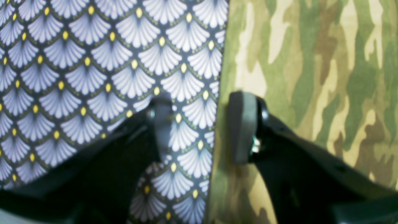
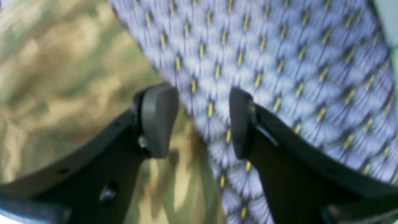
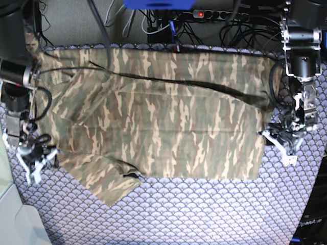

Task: Fold the T-shirt properly
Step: 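Lower both grippers and grasp the camouflage shirt's hem corners, then lift the hem with both grippers and fold it onto the collar fold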

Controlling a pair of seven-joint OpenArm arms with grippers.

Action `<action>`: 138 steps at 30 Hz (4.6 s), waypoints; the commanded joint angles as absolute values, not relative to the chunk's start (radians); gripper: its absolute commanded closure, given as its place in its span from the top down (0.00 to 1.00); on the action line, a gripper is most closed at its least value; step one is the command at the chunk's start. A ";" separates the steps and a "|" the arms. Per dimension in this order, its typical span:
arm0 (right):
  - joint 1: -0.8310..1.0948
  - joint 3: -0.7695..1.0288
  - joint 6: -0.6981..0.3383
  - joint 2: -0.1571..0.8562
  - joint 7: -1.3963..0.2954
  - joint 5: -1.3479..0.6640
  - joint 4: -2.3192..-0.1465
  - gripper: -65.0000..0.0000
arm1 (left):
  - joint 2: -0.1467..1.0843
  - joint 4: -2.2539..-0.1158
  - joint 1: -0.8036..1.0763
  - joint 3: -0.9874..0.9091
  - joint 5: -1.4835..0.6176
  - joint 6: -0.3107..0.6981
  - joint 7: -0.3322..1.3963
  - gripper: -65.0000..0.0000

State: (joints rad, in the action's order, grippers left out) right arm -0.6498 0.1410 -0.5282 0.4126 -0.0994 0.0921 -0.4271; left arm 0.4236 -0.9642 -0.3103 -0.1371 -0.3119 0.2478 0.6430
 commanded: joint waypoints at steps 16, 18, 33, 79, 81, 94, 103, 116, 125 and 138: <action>-0.653 0.145 -0.510 0.424 -0.110 0.077 -0.440 0.49 | 0.447 -0.983 -0.278 -0.225 -0.312 0.249 0.624 0.45; -0.653 0.145 -0.519 0.423 -0.137 0.077 -0.440 0.49 | 0.449 -0.983 -0.278 -0.225 -0.312 0.249 0.624 0.45; -0.654 0.143 -0.698 0.395 -0.173 0.076 -0.441 0.42 | 0.449 -0.984 -0.285 -0.225 -0.312 0.248 0.627 0.45; -0.628 0.249 -0.698 0.412 -0.116 0.081 -0.449 0.00 | 0.346 -0.430 -0.674 0.091 -0.312 0.246 0.130 0.65; -0.627 0.249 -0.698 0.412 -0.116 0.081 -0.449 0.00 | 0.346 -0.407 -0.673 0.091 -0.312 0.245 0.128 0.65; -0.627 0.249 -0.698 0.410 -0.117 0.081 -0.449 0.00 | 0.315 -0.389 -0.634 0.094 -0.314 0.245 0.105 0.65; -0.630 0.249 -0.698 0.410 -0.117 0.082 -0.449 0.00 | 0.314 -0.394 -0.590 0.091 -0.320 0.246 0.071 0.54; -0.573 0.249 -0.698 0.409 -0.131 0.079 -0.636 0.00 | 0.328 -0.536 -0.575 0.091 -0.321 0.246 0.209 0.01; -0.406 0.254 -0.698 0.389 -0.280 0.076 -0.987 0.00 | 0.348 -0.912 -0.415 -0.122 -0.312 0.246 0.458 0.01; -0.074 0.288 -0.698 0.374 -0.314 -0.010 -1.394 0.00 | 0.349 -1.280 -0.191 -0.295 -0.312 0.252 0.644 0.01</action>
State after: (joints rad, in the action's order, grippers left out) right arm -0.0566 0.2749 -0.7078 0.3489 -0.3359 -0.0013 -1.3758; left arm 0.3332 -1.2659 -0.1761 -0.2874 -0.3115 0.2558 0.6598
